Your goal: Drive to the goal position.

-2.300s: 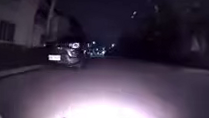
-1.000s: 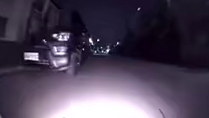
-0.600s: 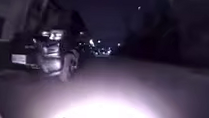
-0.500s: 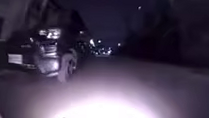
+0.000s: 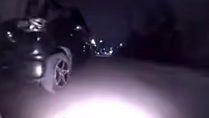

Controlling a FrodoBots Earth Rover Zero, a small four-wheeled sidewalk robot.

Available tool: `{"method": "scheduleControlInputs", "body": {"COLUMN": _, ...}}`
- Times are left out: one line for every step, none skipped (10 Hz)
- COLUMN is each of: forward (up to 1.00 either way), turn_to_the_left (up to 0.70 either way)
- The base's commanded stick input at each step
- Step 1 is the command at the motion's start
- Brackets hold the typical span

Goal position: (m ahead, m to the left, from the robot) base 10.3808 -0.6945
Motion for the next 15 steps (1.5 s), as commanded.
{"method": "scheduleControlInputs", "body": {"forward": 1.0, "turn_to_the_left": 0.0}}
{"method": "scheduleControlInputs", "body": {"forward": 1.0, "turn_to_the_left": 0.0}}
{"method": "scheduleControlInputs", "body": {"forward": 1.0, "turn_to_the_left": 0.0}}
{"method": "scheduleControlInputs", "body": {"forward": 1.0, "turn_to_the_left": 0.0}}
{"method": "scheduleControlInputs", "body": {"forward": 1.0, "turn_to_the_left": -0.34}}
{"method": "scheduleControlInputs", "body": {"forward": 1.0, "turn_to_the_left": -0.4}}
{"method": "scheduleControlInputs", "body": {"forward": 1.0, "turn_to_the_left": -0.4}}
{"method": "scheduleControlInputs", "body": {"forward": 1.0, "turn_to_the_left": -0.4}}
{"method": "scheduleControlInputs", "body": {"forward": 1.0, "turn_to_the_left": -0.12}}
{"method": "scheduleControlInputs", "body": {"forward": 1.0, "turn_to_the_left": 0.0}}
{"method": "scheduleControlInputs", "body": {"forward": 1.0, "turn_to_the_left": 0.0}}
{"method": "scheduleControlInputs", "body": {"forward": 1.0, "turn_to_the_left": 0.0}}
{"method": "scheduleControlInputs", "body": {"forward": 1.0, "turn_to_the_left": 0.0}}
{"method": "scheduleControlInputs", "body": {"forward": 1.0, "turn_to_the_left": 0.0}}
{"method": "scheduleControlInputs", "body": {"forward": 1.0, "turn_to_the_left": 0.0}}
